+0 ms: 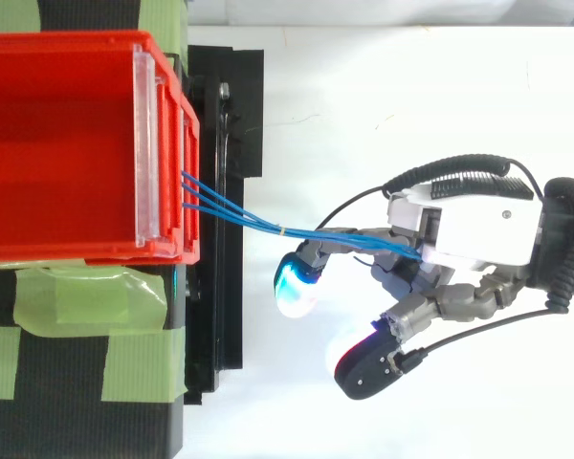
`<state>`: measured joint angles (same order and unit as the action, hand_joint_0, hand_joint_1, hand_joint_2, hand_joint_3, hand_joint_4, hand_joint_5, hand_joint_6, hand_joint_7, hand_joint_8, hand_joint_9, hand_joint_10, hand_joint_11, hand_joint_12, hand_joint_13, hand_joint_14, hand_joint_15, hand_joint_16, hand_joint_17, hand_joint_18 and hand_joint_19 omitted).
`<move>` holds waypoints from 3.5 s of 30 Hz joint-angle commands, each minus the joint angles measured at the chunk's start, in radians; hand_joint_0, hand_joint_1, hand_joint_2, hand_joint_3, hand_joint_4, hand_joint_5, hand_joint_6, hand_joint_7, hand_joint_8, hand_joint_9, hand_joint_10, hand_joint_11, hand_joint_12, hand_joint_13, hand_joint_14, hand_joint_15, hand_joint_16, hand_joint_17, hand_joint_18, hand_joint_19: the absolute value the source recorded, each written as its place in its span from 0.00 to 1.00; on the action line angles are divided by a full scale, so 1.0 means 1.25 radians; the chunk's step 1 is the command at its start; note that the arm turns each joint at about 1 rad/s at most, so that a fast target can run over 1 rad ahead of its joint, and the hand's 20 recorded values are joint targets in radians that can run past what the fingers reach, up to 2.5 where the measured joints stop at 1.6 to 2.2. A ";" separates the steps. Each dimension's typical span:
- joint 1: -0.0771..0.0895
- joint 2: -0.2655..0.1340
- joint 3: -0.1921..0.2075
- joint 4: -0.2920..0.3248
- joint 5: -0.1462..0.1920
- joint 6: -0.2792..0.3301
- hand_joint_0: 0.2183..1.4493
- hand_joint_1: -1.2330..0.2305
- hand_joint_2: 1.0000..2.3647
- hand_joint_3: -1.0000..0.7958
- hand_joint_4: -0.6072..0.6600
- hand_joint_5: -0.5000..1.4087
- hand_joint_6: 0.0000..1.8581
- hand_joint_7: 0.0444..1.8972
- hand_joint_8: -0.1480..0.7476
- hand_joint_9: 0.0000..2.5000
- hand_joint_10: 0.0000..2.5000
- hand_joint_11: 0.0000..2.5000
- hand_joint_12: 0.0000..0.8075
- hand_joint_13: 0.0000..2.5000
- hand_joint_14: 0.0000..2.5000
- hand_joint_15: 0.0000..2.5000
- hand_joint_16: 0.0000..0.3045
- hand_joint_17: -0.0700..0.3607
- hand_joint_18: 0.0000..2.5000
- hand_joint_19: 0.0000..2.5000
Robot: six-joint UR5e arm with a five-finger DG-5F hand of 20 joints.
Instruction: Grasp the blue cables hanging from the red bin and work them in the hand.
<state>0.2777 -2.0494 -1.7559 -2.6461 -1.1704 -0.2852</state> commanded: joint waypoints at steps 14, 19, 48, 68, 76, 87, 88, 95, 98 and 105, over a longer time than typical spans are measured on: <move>0.001 0.000 0.000 0.000 0.000 0.001 0.42 0.46 0.00 0.06 0.78 0.40 0.01 0.54 0.76 0.71 1.00 1.00 0.88 0.81 1.00 0.79 0.78 0.58 1.00 0.26; 0.000 0.000 0.000 0.000 0.001 0.000 0.42 0.46 0.00 0.05 0.76 0.40 0.01 0.55 0.76 0.71 1.00 1.00 0.88 0.81 1.00 0.79 0.78 0.58 1.00 0.26; 0.000 0.000 0.001 -0.004 0.000 0.001 0.43 0.41 0.00 0.00 0.52 0.36 0.00 0.66 0.76 0.71 1.00 1.00 0.88 0.81 1.00 0.79 0.78 0.58 1.00 0.26; 0.006 0.147 0.017 -0.210 0.036 0.076 0.43 0.42 0.00 0.00 0.53 0.37 0.00 0.66 0.76 0.71 1.00 1.00 0.88 0.81 1.00 0.79 0.78 0.58 1.00 0.26; 0.000 0.147 0.016 -0.222 0.151 0.239 0.43 0.42 0.00 0.01 0.54 0.38 0.00 0.66 0.76 0.71 1.00 1.00 0.88 0.81 1.00 0.79 0.78 0.58 1.00 0.26; -0.004 0.147 0.016 -0.226 0.267 0.271 0.44 0.41 0.00 0.01 0.53 0.39 0.00 0.67 0.76 0.71 1.00 1.00 0.88 0.81 1.00 0.79 0.78 0.58 1.00 0.26; -0.005 0.146 0.016 -0.211 0.271 0.271 0.45 0.41 0.00 0.01 0.53 0.39 0.00 0.67 0.76 0.71 1.00 1.00 0.88 0.81 1.00 0.79 0.78 0.58 1.00 0.26; -0.007 0.146 0.022 -0.202 0.277 0.267 0.47 0.41 0.00 0.02 0.53 0.40 0.00 0.68 0.76 0.71 1.00 1.00 0.88 0.81 1.00 0.79 0.78 0.58 1.00 0.26; -0.007 0.146 0.036 -0.205 0.276 0.254 0.49 0.41 0.00 0.06 0.52 0.41 0.00 0.69 0.76 0.71 1.00 1.00 0.88 0.81 1.00 0.79 0.78 0.58 1.00 0.26; 0.000 0.146 0.040 -0.194 0.272 0.210 0.53 0.41 0.01 0.12 0.52 0.41 0.01 0.71 0.76 0.71 1.00 1.00 0.88 0.81 1.00 0.79 0.78 0.58 1.00 0.26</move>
<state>0.2733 -1.8665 -1.7071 -2.8982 -0.8275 0.0022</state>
